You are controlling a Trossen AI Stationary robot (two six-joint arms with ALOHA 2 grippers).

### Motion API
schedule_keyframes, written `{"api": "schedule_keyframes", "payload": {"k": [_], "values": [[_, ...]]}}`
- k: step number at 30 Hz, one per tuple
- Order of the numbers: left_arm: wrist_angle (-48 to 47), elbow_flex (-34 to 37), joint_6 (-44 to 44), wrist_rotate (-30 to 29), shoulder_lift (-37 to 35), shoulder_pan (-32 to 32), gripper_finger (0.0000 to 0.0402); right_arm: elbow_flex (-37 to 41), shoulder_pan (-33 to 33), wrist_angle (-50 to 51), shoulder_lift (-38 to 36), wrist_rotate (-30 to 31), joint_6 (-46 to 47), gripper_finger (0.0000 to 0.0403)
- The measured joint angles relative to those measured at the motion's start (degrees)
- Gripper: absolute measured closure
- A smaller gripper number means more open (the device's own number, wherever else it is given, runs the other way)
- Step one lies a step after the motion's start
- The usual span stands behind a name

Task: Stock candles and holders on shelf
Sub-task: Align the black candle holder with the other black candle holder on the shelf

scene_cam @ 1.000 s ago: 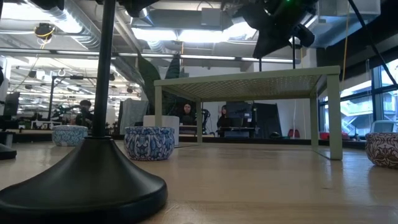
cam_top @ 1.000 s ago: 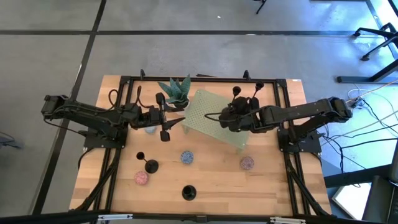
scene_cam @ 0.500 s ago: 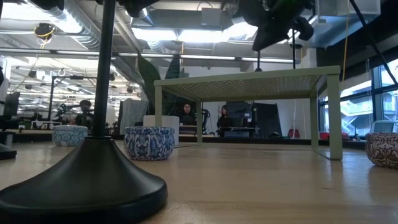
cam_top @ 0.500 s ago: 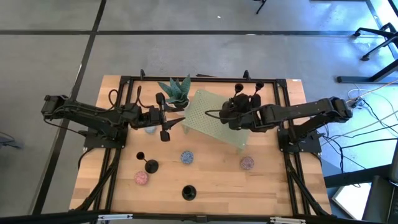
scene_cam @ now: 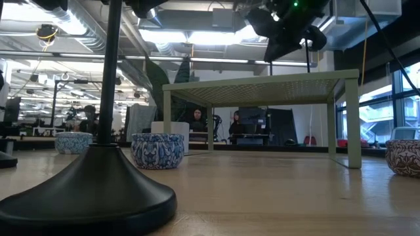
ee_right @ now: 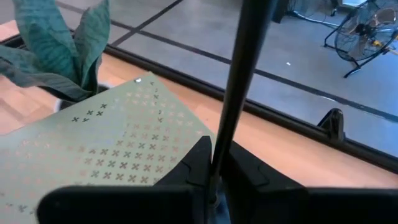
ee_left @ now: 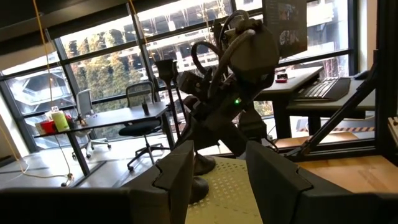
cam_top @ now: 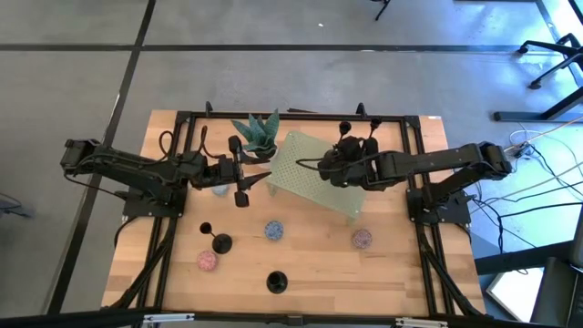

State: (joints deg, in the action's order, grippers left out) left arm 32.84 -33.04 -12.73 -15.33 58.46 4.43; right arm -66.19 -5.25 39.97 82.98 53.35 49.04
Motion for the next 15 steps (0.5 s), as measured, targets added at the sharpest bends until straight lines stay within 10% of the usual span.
{"api": "schedule_keyframes", "payload": {"k": [15], "values": [[-0.1,0.0,0.0,0.0,0.0,0.0,0.0258,0.0,-0.1,0.3,0.1,-3.8,-3.4,0.0367]]}}
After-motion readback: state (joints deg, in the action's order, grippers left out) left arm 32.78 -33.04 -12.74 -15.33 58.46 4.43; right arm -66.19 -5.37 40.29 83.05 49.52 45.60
